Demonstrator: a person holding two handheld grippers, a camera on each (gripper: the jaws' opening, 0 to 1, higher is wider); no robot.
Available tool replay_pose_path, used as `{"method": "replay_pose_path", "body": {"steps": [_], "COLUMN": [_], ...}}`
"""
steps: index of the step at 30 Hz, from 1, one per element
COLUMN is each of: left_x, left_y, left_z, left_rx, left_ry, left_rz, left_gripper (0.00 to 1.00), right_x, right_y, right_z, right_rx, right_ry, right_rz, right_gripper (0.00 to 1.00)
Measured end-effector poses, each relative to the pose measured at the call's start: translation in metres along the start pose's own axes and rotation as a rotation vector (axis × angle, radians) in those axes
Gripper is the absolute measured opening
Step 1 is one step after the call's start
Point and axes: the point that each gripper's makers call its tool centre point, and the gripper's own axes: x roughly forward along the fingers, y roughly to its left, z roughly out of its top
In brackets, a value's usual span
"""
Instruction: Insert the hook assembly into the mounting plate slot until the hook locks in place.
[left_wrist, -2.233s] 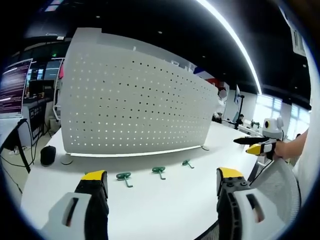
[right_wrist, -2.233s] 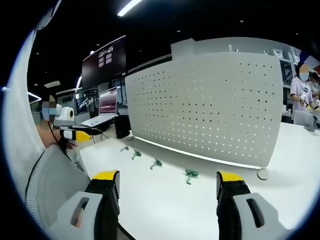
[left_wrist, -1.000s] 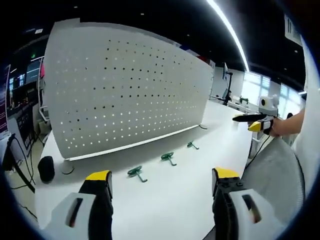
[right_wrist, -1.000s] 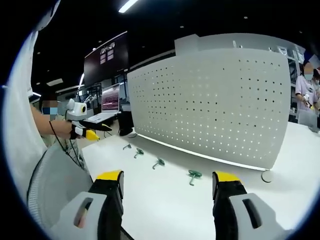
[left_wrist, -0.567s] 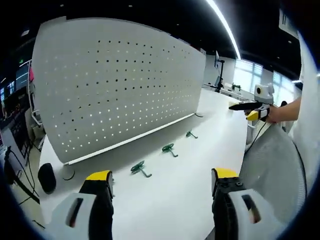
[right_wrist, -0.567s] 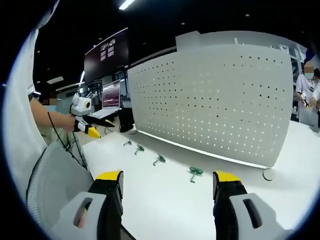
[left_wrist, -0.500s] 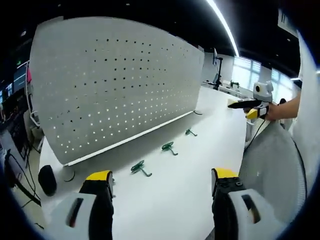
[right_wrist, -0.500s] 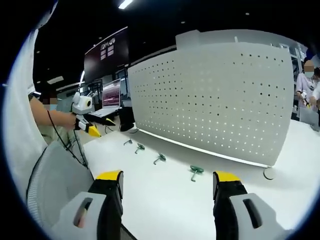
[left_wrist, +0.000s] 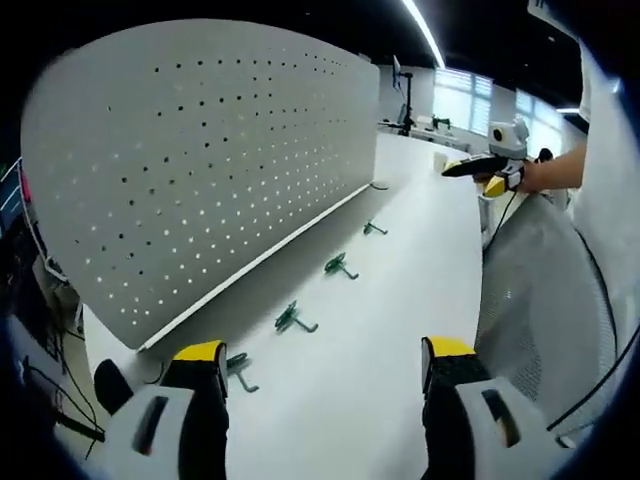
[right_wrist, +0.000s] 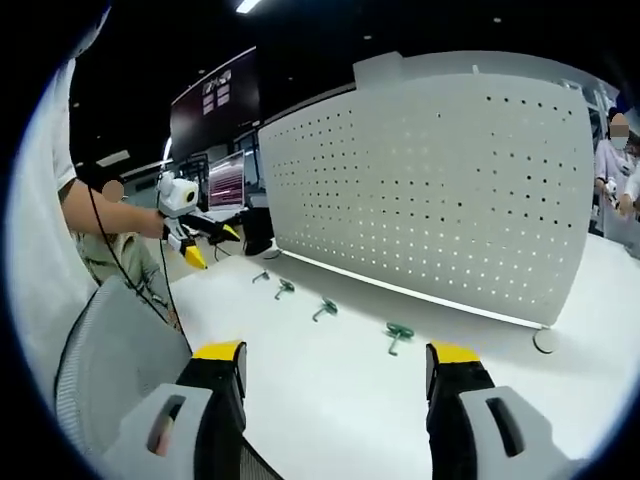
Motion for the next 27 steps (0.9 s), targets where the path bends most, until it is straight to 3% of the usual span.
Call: {"method": "replay_pose_path", "body": {"steps": [7, 16, 27], "left_x": [0.002, 0.006, 0.007], "left_y": [-0.002, 0.012, 0.030], "left_z": [-0.011, -0.027, -0.035], "left_rx": [0.043, 0.127, 0.169], "left_ry": [0.096, 0.197, 0.254], "left_rz": [-0.099, -0.124, -0.136], "left_gripper": [0.76, 0.78, 0.78], "right_x": [0.001, 0.002, 0.002], "right_y": [0.003, 0.004, 0.005], "right_z": [-0.003, -0.004, -0.004], "right_rx": [0.005, 0.003, 0.000], "right_ry": [0.012, 0.017, 0.018], "right_rz": [0.013, 0.019, 0.026], "right_gripper": [0.71, 0.71, 0.71]}}
